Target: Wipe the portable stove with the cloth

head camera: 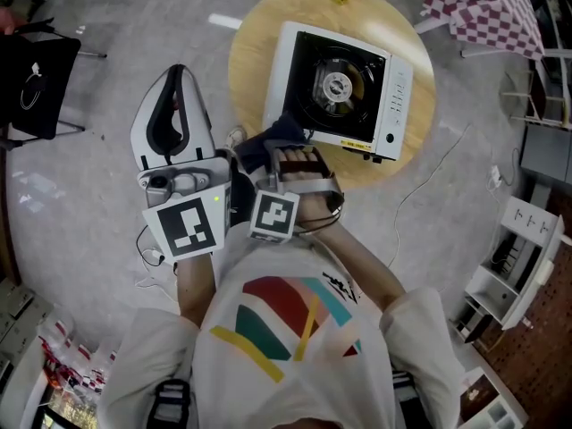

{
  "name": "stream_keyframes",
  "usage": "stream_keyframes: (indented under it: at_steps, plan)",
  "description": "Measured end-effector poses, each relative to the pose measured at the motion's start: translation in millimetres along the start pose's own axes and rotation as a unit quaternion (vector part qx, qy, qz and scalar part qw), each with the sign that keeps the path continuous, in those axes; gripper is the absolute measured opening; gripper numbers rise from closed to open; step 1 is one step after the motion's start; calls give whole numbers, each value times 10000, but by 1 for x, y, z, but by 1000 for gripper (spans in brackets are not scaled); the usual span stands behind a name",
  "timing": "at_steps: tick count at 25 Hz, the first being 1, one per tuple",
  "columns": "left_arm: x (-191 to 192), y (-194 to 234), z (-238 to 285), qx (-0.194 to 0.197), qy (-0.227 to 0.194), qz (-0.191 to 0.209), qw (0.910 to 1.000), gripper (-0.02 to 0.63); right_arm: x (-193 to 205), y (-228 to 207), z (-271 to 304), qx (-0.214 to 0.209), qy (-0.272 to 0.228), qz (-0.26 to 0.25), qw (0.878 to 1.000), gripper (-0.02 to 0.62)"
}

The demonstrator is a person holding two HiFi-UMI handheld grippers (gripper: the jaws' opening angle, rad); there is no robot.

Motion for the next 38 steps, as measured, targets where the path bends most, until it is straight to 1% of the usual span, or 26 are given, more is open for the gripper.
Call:
stream_keyframes:
  at_steps: [5,7,10,13,15,18,20,21,23,26,28,29,32,33,34,36,38]
  plan:
    - [-5,-13,-15,-39,-32,42,10000,8,19,16,-4,6,23,-115,9999,32]
    - [-7,-15,-17,-48,-41,54,10000,8,22,18,-8,-14,-8,-43,10000,32]
    - [-12,-18,-15,-20,-135,51,9999,8,25,10,-16,96,-115,182,9997,32]
    - [-17,-21,-10,40,-177,64,9998,8,24,-9,-25,200,-345,530,9978,32]
    - [-20,-25,-5,86,-227,59,9997,8,24,-29,-32,288,-538,876,9943,32]
    - [-32,-28,5,174,-298,46,9994,8,28,-69,-45,583,-823,1467,9840,32]
    - [-43,-27,13,241,-329,28,9992,8,31,-99,-57,852,-1017,1914,9725,32]
    - [-49,-27,18,277,-346,12,9990,8,34,-115,-64,999,-1121,2156,9649,32]
    - [-62,-27,29,361,-390,-36,9986,8,42,-147,-82,1325,-1343,2648,9457,32]
    - [-80,-30,44,549,-469,-97,9973,8,58,-187,-115,1885,-1697,3334,9080,32]
    - [-89,-32,52,706,-521,-112,9961,8,70,-206,-137,2286,-1936,3747,8774,32]
    - [-92,-34,55,792,-551,-112,9953,8,76,-213,-148,2482,-2071,3949,8600,34]
    - [-101,-44,67,1065,-667,-96,9920,8,97,-226,-177,3036,-2580,4488,7999,32]
    - [-103,-48,71,1145,-702,-101,9909,8,105,-227,-186,3199,-2733,4612,7812,32]
    - [-104,-52,73,1218,-733,-111,9898,8,112,-226,-193,3346,-2856,4702,7651,34]
    - [-106,-59,77,1354,-777,-125,9877,8,125,-220,-204,3603,-2996,4806,7412,32]
    - [-107,-64,80,1474,-807,-143,9857,8,135,-213,-211,3829,-3035,4890,7226,34]
Point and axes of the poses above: the fingertips, and each gripper's own axes: z forward along the fingers, y to its left, x out of its underside, the point moved 9 cm from there along -z, backward along the fingers
